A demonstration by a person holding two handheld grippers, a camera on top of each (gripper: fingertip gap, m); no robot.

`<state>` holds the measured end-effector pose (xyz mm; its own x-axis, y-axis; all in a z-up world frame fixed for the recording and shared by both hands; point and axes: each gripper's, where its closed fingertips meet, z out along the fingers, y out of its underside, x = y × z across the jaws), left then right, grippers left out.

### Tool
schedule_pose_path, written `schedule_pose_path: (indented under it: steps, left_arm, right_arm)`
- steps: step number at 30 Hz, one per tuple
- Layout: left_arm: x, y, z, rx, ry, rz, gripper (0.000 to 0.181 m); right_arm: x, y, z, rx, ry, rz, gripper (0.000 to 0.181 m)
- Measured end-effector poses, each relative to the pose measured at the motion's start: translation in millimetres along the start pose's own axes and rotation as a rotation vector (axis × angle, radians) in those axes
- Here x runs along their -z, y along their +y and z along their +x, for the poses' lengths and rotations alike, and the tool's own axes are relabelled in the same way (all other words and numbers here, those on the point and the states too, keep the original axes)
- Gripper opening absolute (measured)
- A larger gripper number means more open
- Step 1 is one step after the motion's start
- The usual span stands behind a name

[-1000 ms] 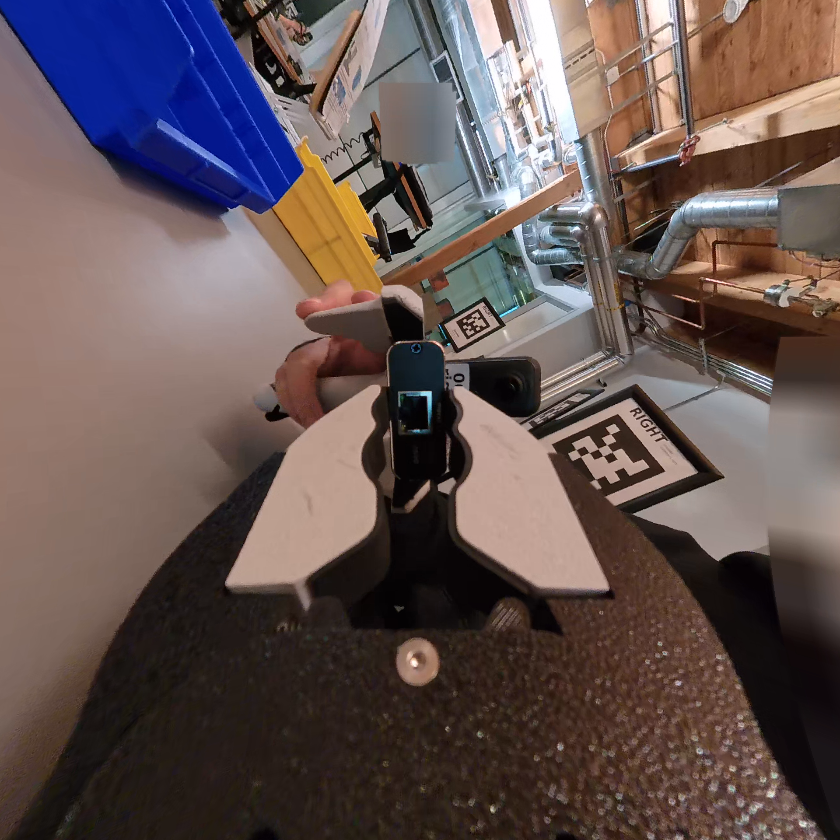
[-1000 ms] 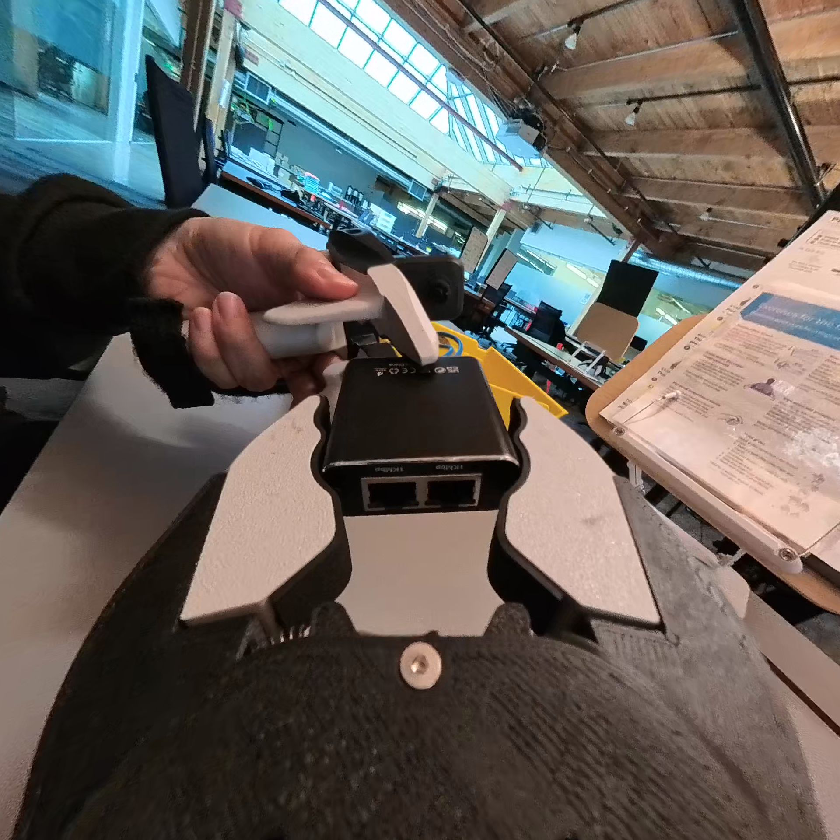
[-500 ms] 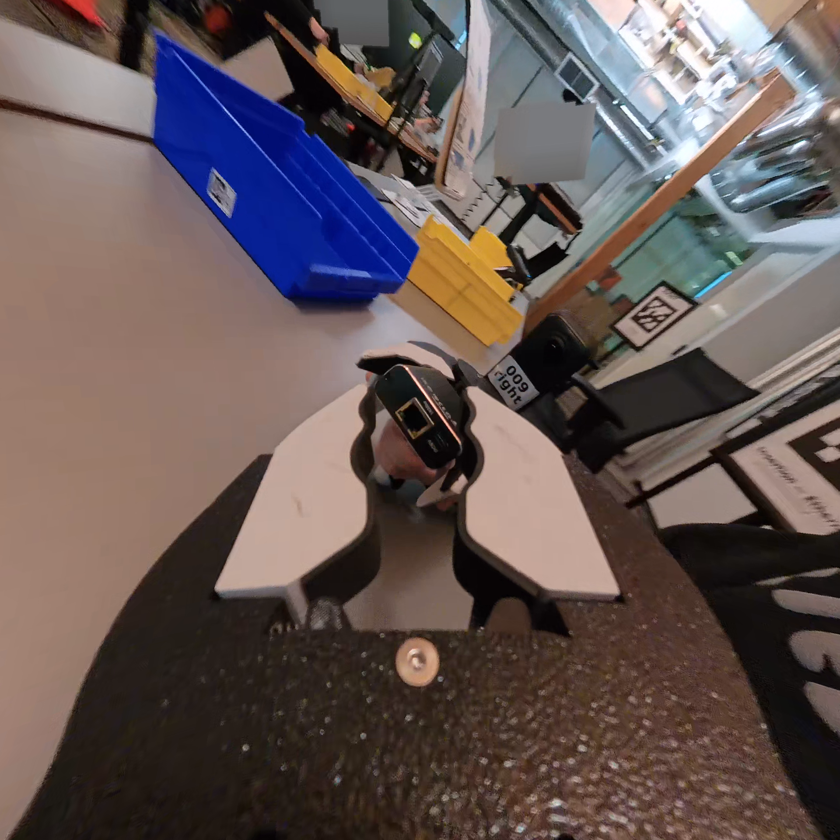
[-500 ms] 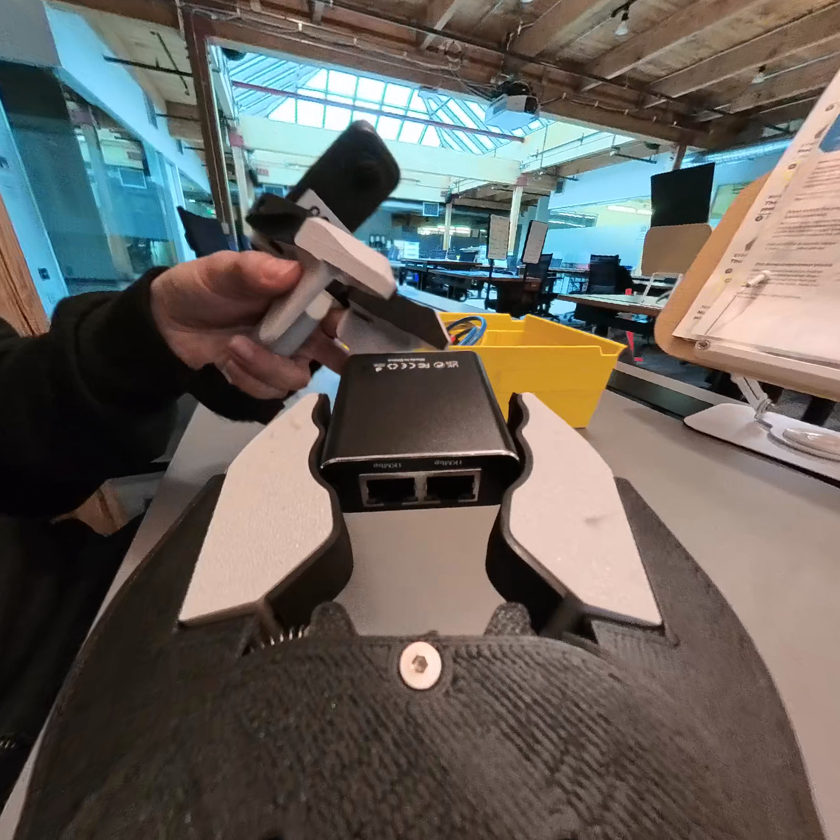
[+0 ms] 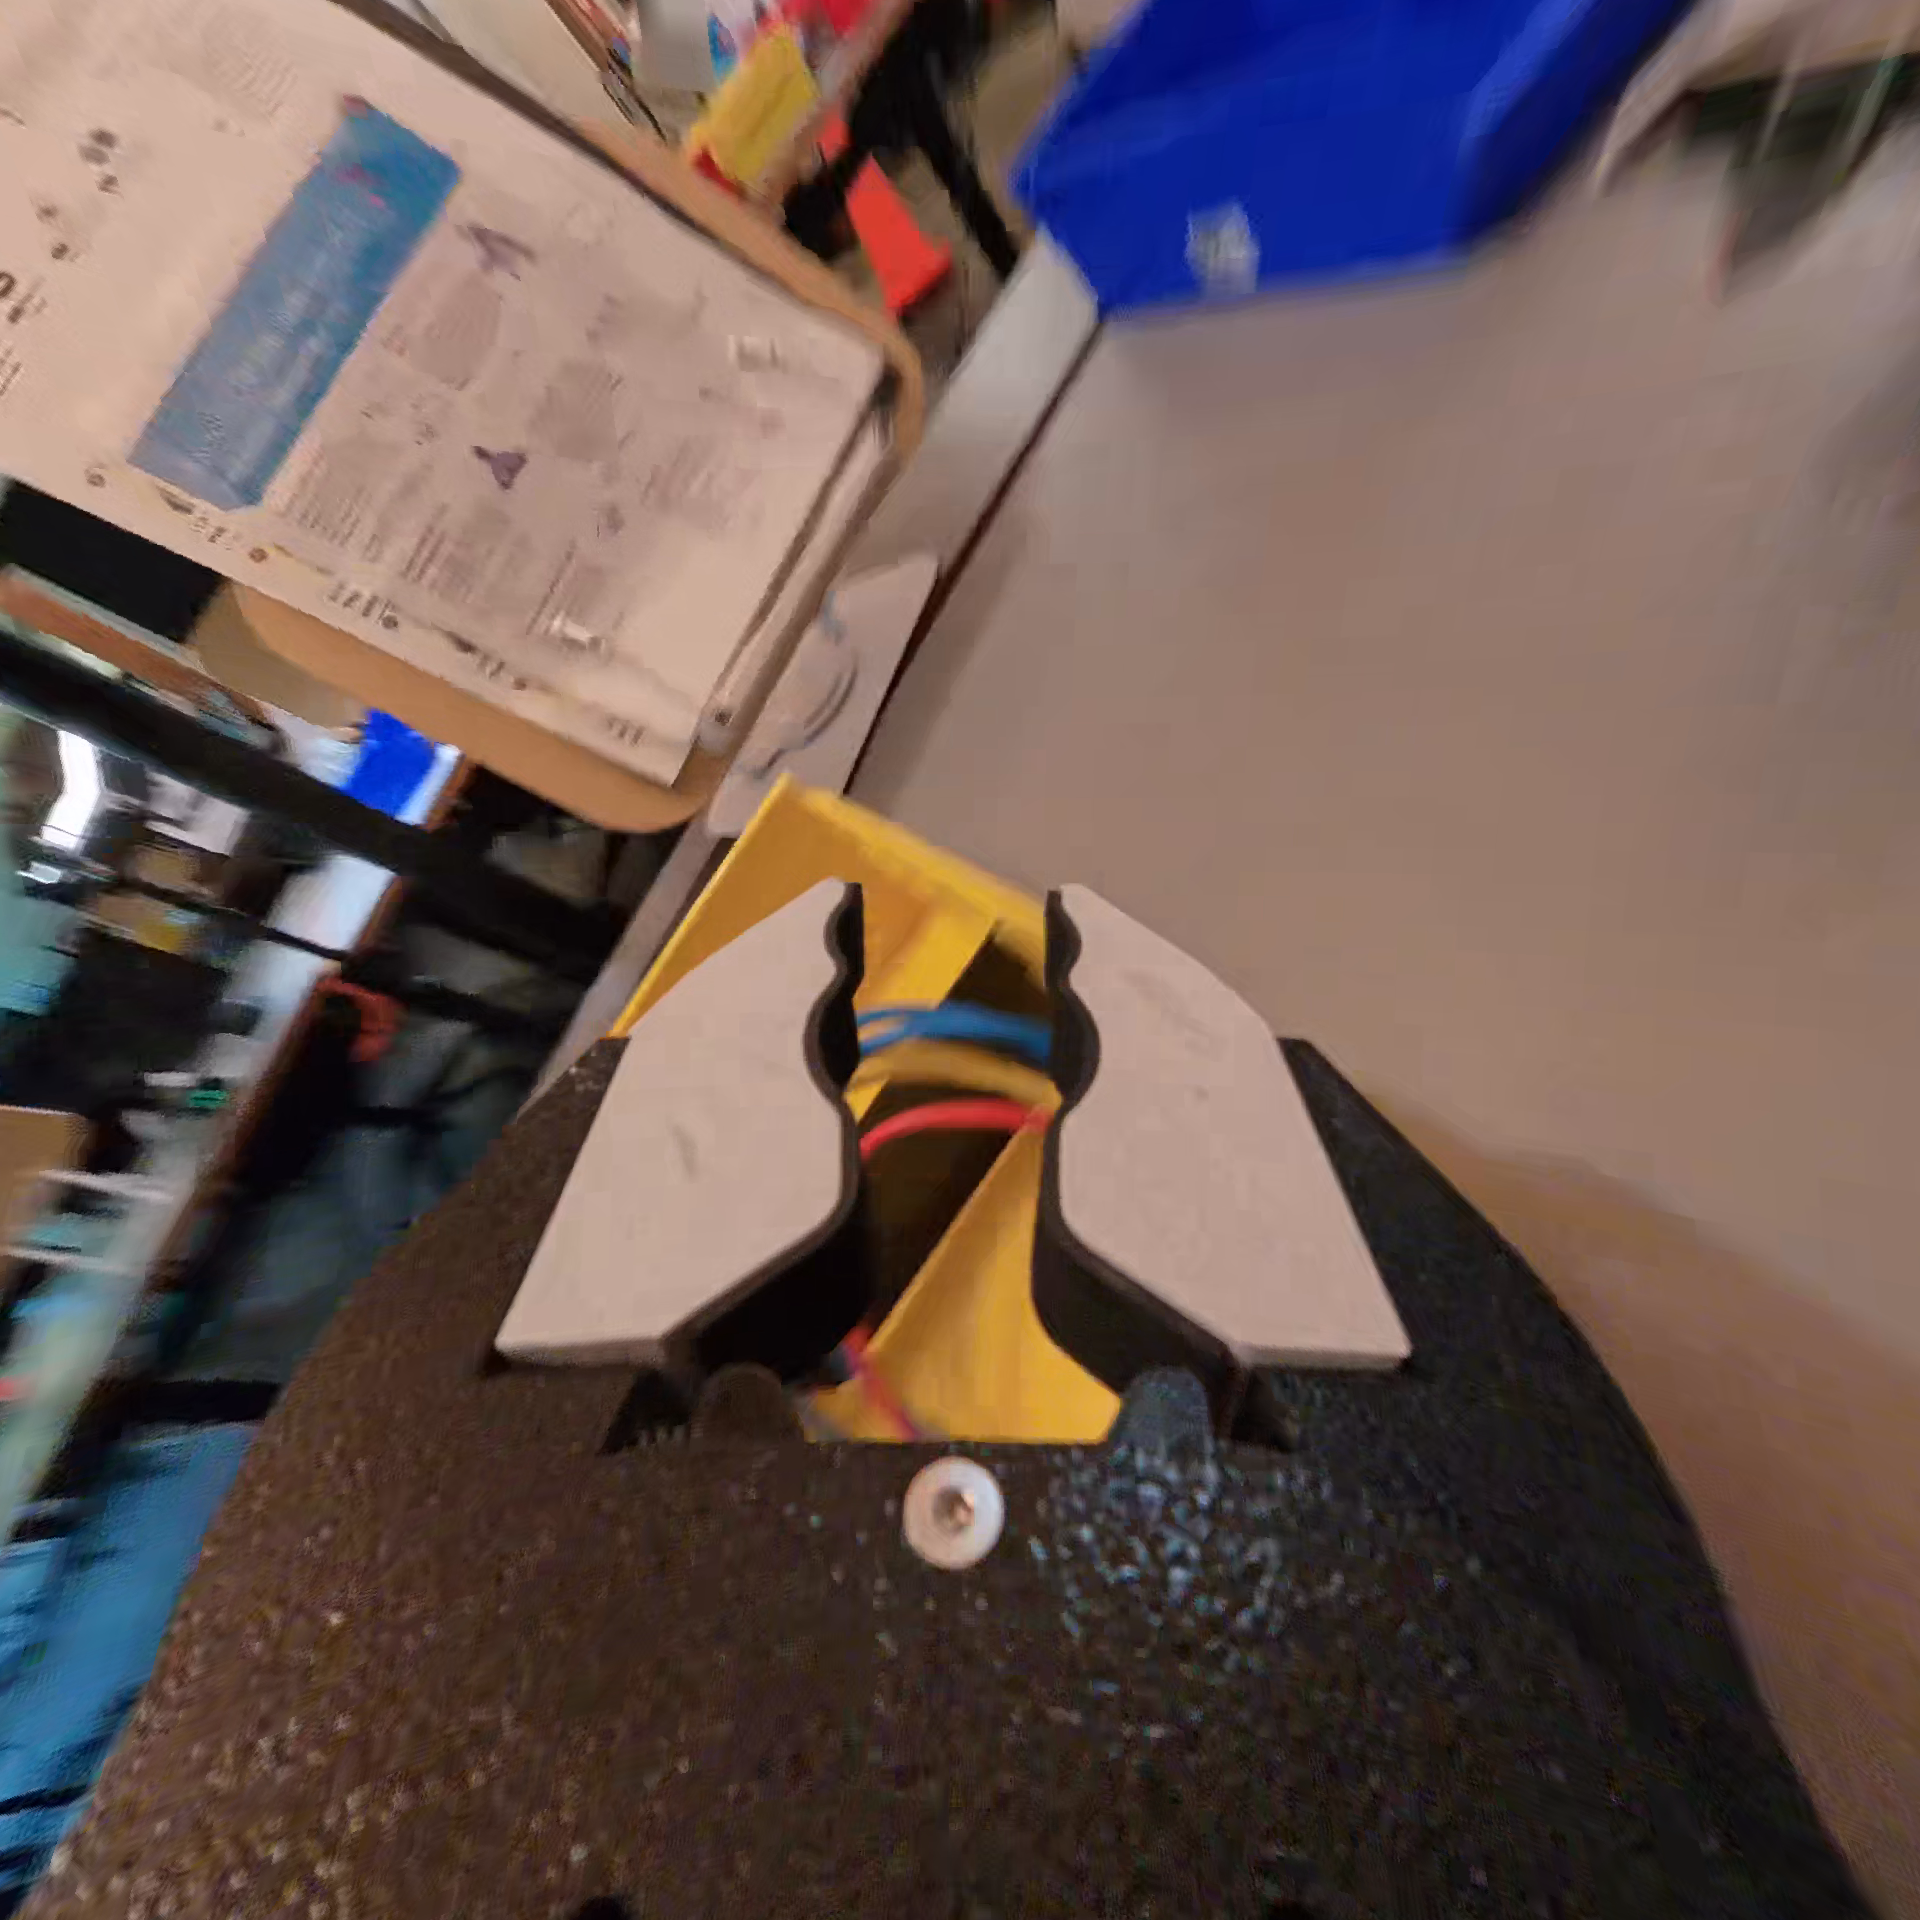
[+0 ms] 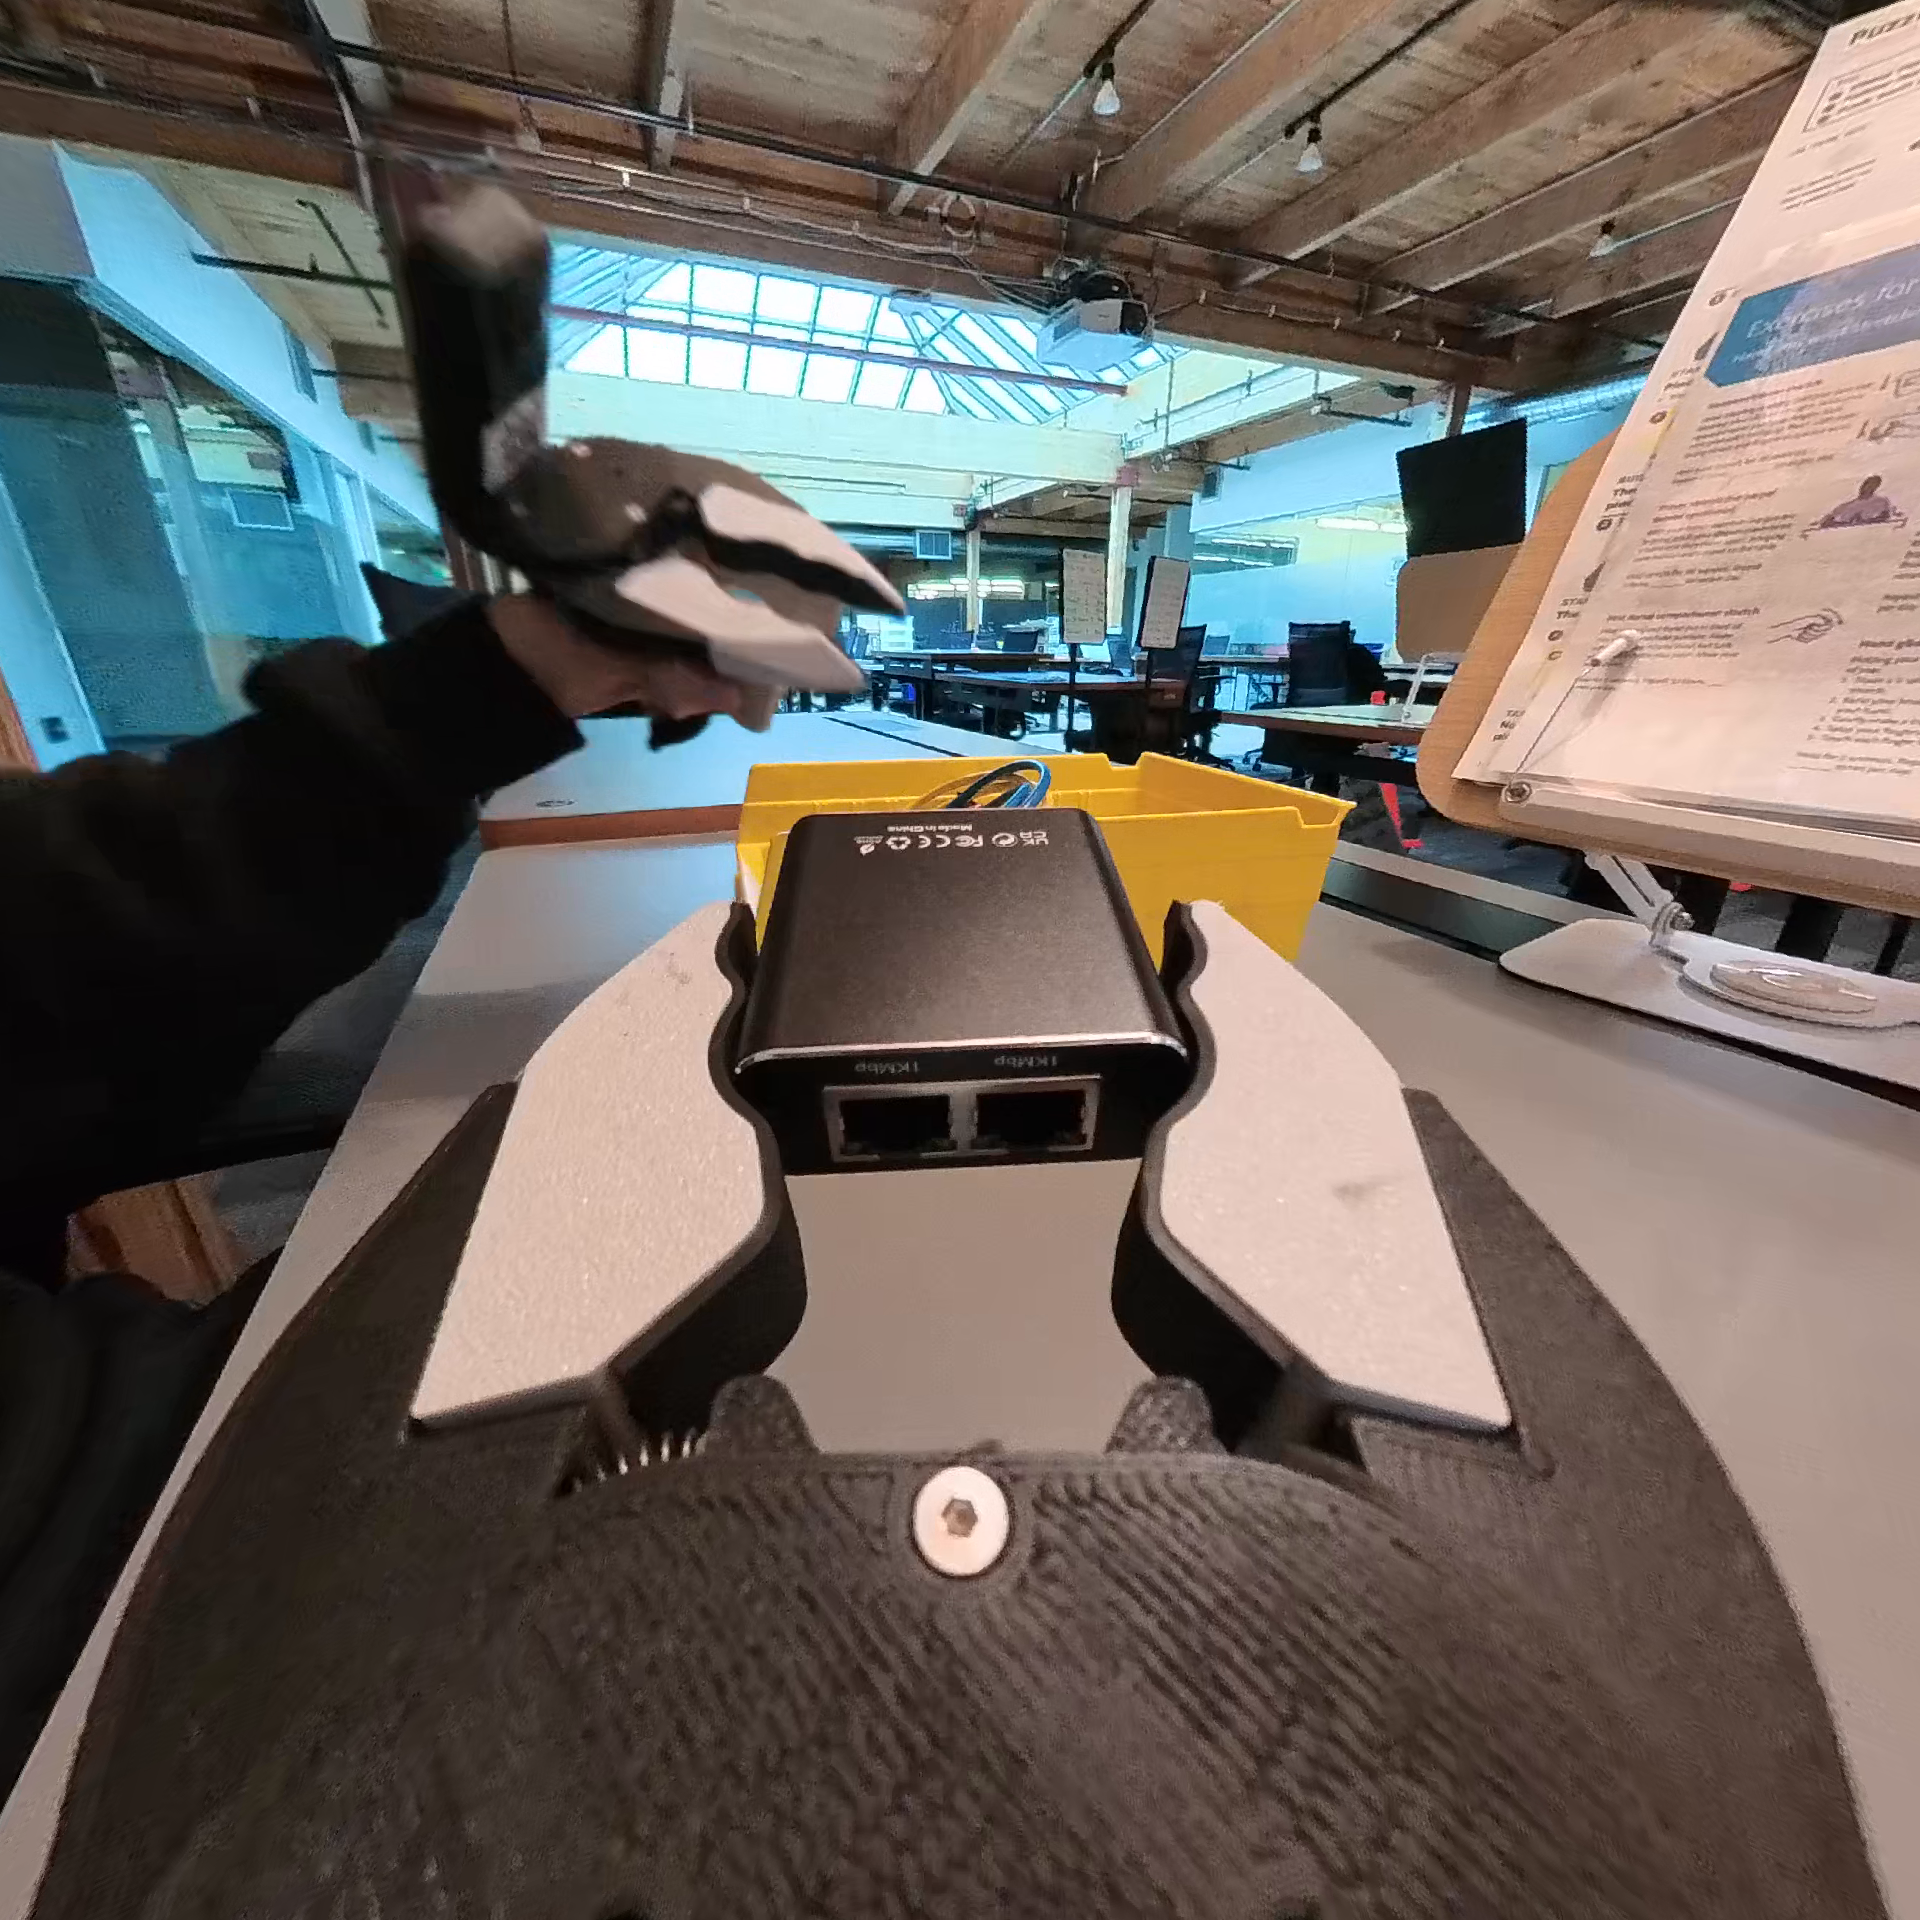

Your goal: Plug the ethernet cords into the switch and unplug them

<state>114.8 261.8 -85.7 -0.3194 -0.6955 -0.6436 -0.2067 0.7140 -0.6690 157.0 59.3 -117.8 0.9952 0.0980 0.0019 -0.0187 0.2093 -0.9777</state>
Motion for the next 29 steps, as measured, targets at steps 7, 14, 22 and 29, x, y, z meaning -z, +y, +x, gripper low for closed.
schedule_pose_path:
  steps: [7,14,22,29]
  left_arm:
    - [-33.6,90.2,-15.4,-0.494,0.037,-0.329,0.034]
    - [-56.9,102.5,-9.8,-0.816,0.055,-0.403,0.009]
    - [-10.7,94.3,-66.1,-0.767,-0.024,-0.575,0.005]
    - [52.2,3.5,-105.9,-0.365,-0.092,-0.387,0.004]
  right_arm:
    - [-1.1,1.4,-2.2,0.003,-0.016,-0.011,0.075]
    - [2.5,-1.5,-9.6,-0.011,-0.083,0.013,0.075]
    - [27.5,-32.9,-32.0,-0.154,-0.340,0.185,0.075]
    - [32.6,-38.0,-26.0,-0.151,-0.326,0.214,0.075]
